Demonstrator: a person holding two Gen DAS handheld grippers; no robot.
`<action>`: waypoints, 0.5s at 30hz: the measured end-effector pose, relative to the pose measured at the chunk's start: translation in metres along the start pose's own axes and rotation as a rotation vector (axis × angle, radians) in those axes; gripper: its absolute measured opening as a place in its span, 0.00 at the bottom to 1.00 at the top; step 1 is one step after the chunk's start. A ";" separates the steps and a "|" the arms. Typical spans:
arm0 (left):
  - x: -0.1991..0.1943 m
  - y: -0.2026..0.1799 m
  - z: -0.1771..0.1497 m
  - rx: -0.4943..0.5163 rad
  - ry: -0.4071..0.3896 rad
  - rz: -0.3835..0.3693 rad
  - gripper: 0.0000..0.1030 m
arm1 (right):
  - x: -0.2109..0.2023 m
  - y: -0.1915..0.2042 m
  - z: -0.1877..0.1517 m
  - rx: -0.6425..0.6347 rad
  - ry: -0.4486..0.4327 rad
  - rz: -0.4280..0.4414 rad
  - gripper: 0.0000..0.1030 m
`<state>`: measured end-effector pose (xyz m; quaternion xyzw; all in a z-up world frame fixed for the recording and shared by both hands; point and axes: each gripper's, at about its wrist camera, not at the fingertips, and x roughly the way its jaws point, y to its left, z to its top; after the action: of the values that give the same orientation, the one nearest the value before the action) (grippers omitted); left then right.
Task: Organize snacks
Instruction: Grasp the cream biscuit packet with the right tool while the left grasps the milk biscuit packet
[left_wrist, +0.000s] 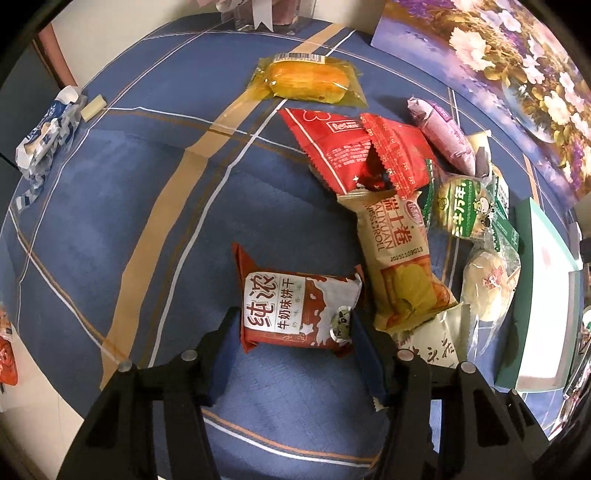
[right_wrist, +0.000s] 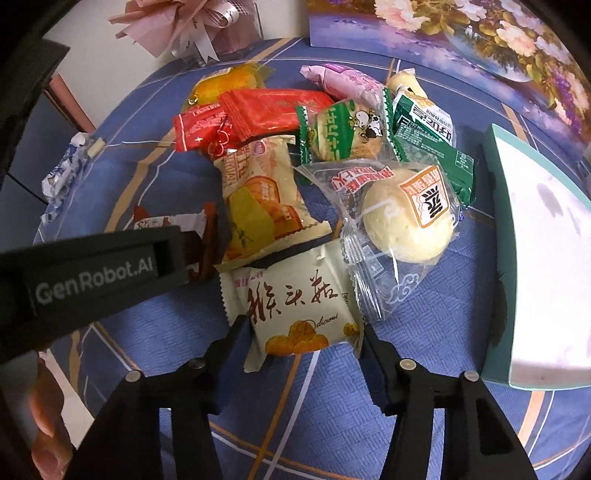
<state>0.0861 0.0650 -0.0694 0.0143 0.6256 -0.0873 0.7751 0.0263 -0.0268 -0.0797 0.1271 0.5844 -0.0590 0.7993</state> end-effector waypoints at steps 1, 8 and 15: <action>0.000 0.002 -0.001 -0.006 0.003 0.001 0.59 | -0.001 0.000 0.000 -0.003 0.001 0.000 0.57; -0.005 0.012 -0.005 -0.031 0.001 0.006 0.59 | -0.015 0.005 -0.011 -0.008 0.001 0.035 0.52; -0.017 0.024 -0.007 -0.070 -0.022 0.002 0.59 | -0.037 0.007 -0.018 -0.007 -0.015 0.062 0.51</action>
<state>0.0795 0.0915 -0.0566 -0.0130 0.6196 -0.0646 0.7821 -0.0002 -0.0175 -0.0488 0.1419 0.5743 -0.0331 0.8056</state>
